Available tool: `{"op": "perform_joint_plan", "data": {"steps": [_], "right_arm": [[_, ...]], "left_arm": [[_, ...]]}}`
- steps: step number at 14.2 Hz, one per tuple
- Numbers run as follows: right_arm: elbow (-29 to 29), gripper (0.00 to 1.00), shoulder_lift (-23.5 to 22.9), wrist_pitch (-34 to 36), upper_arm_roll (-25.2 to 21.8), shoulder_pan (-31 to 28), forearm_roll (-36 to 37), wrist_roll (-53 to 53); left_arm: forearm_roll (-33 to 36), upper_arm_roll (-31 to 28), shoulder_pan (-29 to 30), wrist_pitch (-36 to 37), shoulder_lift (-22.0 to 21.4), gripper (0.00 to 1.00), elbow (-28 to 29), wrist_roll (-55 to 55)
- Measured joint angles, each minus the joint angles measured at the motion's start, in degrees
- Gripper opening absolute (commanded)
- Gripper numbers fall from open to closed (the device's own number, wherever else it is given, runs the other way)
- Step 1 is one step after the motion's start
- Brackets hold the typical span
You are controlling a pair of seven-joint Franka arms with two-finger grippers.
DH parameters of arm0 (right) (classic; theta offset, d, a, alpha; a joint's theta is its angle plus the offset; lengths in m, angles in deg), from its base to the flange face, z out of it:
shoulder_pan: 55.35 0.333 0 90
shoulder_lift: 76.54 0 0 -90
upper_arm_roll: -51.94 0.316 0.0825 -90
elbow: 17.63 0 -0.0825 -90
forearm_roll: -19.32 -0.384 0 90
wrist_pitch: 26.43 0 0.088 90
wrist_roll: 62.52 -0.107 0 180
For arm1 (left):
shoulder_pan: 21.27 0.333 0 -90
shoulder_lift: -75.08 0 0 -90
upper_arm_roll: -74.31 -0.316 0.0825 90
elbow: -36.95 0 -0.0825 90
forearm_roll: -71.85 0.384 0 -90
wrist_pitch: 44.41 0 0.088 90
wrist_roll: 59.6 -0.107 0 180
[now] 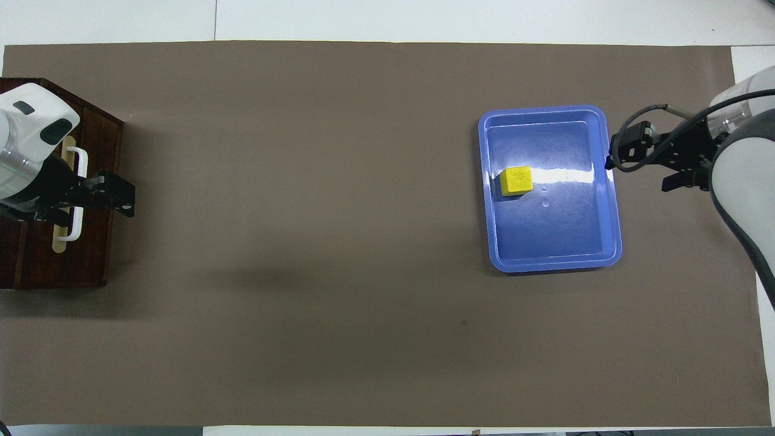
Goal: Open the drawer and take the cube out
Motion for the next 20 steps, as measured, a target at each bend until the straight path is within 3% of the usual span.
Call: {"op": "perform_joint_plan", "data": {"steps": [3, 8, 20], "right_arm": [[-0.01, 1.00, 4.21, 1.44, 0.07, -0.15, 3.22, 11.11], [0.06, 1.00, 9.09, 10.26, 2.03, -3.50, 3.67, 18.51], [2.44, 1.00, 9.75, 8.94, 3.22, -4.01, 5.60, 18.70]], "left_arm": [[0.00, -0.01, 0.01, 0.06, 0.00, 1.00, -0.20, -0.84], [-0.02, 0.14, -0.26, 0.08, -0.01, 1.00, -1.19, -1.56], [-0.02, -0.52, -0.22, 0.43, -2.22, 1.00, -2.31, -5.87]]}}
